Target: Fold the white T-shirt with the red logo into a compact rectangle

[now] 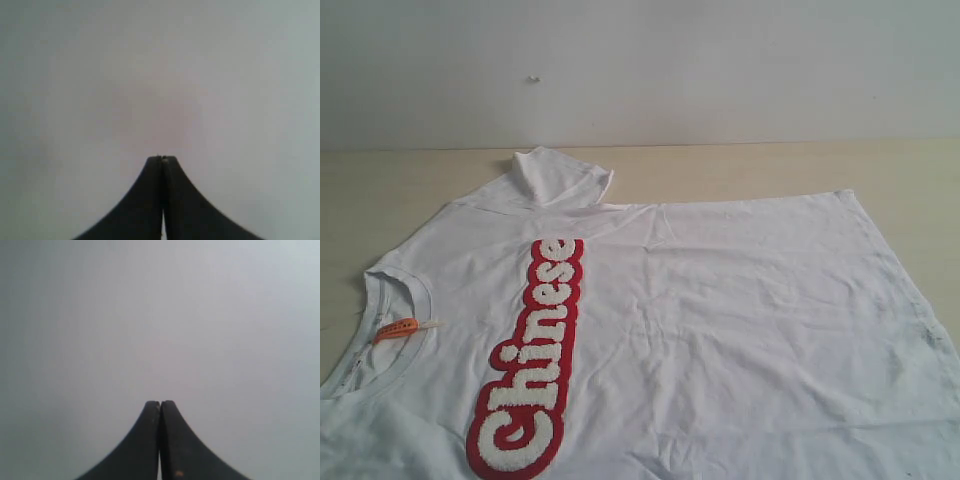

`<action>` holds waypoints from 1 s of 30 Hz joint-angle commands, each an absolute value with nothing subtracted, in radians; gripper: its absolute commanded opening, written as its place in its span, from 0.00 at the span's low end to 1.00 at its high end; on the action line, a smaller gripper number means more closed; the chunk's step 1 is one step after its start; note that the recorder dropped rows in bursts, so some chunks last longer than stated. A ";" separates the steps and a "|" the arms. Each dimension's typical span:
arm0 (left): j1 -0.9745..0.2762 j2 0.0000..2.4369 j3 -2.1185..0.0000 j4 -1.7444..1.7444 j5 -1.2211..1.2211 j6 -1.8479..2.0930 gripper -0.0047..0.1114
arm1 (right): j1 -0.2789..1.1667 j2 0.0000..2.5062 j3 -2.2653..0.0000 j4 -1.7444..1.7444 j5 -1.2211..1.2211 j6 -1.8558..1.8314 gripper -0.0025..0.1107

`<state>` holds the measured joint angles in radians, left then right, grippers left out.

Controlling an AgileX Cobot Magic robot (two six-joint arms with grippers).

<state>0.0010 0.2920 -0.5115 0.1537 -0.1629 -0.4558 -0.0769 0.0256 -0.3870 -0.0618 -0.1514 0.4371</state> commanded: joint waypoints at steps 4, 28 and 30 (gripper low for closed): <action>-0.039 0.662 -0.828 0.172 0.225 -0.364 0.04 | -0.083 0.241 -0.642 -0.117 0.113 0.247 0.02; -0.190 1.493 -1.122 -0.108 1.082 1.212 0.04 | -0.083 1.272 -1.062 0.339 0.907 -0.795 0.07; -0.190 1.515 -1.122 -0.096 1.082 1.256 0.04 | -0.083 1.308 -1.054 0.309 0.925 -0.856 0.12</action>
<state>-0.1850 1.4899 -1.1134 -0.1071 1.0840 1.1844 -0.0769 1.2635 -1.0529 0.3415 0.8889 -0.7429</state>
